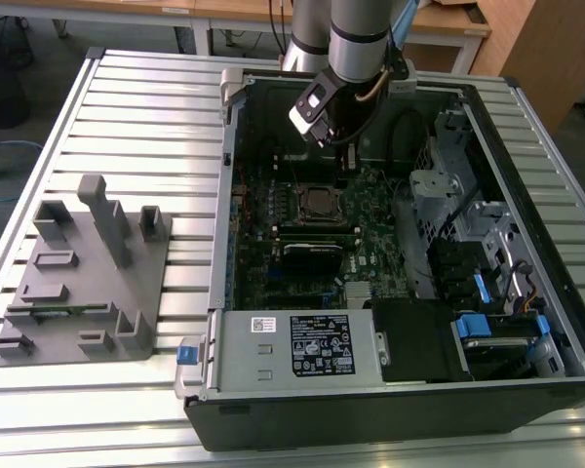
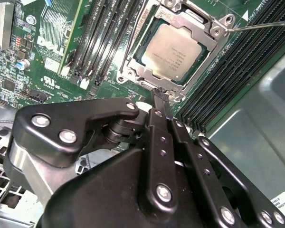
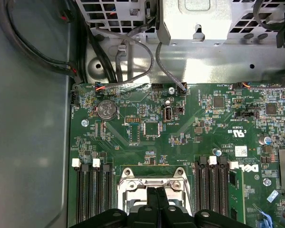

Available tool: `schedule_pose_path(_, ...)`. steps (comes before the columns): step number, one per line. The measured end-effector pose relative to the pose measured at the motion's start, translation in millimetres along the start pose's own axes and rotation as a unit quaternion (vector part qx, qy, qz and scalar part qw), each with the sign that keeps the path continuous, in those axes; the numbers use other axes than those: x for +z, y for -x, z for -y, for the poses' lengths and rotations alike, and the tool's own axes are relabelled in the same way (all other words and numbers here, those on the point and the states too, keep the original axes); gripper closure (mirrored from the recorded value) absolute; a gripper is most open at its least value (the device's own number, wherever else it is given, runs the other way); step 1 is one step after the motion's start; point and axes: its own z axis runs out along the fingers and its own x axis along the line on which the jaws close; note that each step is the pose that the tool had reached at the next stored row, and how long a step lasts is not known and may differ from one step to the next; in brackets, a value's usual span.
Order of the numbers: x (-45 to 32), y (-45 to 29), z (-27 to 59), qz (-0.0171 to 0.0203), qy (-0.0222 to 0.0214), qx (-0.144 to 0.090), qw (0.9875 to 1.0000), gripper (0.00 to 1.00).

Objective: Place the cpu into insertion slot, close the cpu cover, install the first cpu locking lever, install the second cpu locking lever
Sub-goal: 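Close the cpu cover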

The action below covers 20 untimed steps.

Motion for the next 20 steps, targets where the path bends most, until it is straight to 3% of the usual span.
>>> schedule_pose_path(3,0.5,0.0,0.1,0.0000,0.0000,0.000,1.0000,0.89)
schedule_pose_path(5,0.6,0.0,0.1,0.0001,-0.0030,0.000,1.0000,0.89)
schedule_pose_path(16,0.9,0.0,0.1,0.0001,-0.0030,0.000,1.0000,0.89)
schedule_pose_path(17,1.0,0.0,0.0,0.0000,-0.0046,0.000,1.0000,0.89)
schedule_pose_path(18,1.3,-0.1,0.0,0.0000,-0.0102,0.000,0.9999,0.89)
schedule_pose_path(20,1.6,0.0,0.0,0.0007,-0.0270,0.000,0.9996,0.89)
